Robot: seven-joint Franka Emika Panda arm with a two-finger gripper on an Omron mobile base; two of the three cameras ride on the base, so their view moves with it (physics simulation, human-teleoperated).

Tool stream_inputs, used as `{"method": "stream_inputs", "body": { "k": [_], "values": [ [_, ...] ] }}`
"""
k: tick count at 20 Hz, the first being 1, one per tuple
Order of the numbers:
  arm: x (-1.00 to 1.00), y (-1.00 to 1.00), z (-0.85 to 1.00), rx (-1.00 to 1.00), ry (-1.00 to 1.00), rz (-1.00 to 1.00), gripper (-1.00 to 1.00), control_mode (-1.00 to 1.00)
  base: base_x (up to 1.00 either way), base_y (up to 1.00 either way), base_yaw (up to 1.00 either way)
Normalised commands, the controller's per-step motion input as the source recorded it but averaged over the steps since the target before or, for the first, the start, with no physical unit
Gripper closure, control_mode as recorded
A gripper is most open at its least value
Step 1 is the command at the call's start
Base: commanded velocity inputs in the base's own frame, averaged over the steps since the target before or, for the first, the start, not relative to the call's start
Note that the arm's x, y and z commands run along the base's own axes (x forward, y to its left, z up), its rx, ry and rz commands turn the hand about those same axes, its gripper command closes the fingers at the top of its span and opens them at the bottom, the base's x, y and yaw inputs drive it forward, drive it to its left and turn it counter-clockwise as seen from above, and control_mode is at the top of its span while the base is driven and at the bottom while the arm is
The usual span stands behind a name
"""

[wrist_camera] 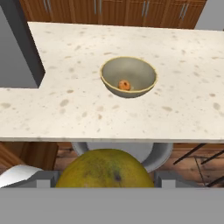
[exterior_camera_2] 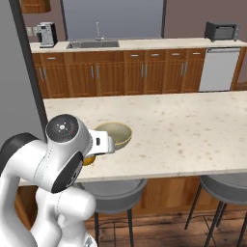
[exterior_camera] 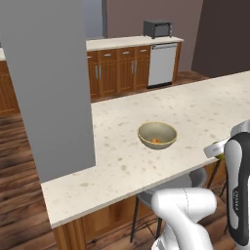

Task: Retrieve the tangerine and orange from the fridge and place them into the bowl on the dining table.

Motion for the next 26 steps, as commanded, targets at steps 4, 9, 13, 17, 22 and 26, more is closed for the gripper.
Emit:
{"method": "stream_inputs", "body": {
  "k": [4, 9, 13, 17, 22, 26],
  "values": [
    [0.0, 0.0, 0.0, 0.0, 0.0, 0.0, 1.0, 1.0, 0.97, 0.01, 0.18],
    [0.8, 0.02, -0.05, 0.0, 0.14, 0.1, 1.0, -1.0, 0.19, 0.01, 0.03],
    [1.0, 0.0, -0.03, 0.0, 0.14, 0.13, 1.0, -1.0, 0.0, 0.0, 0.0],
    [1.0, 0.0, 0.0, 0.0, 0.12, 0.11, 1.0, -1.0, 0.0, 0.0, 0.0],
    [0.95, 0.0, -0.11, 0.0, 0.1, 0.08, 1.0, -1.0, 0.0, 0.0, 0.0],
    [0.74, 0.0, -0.22, 0.0, 0.04, 0.06, 1.0, -1.0, 0.0, 0.0, 0.0]
  ]
}}
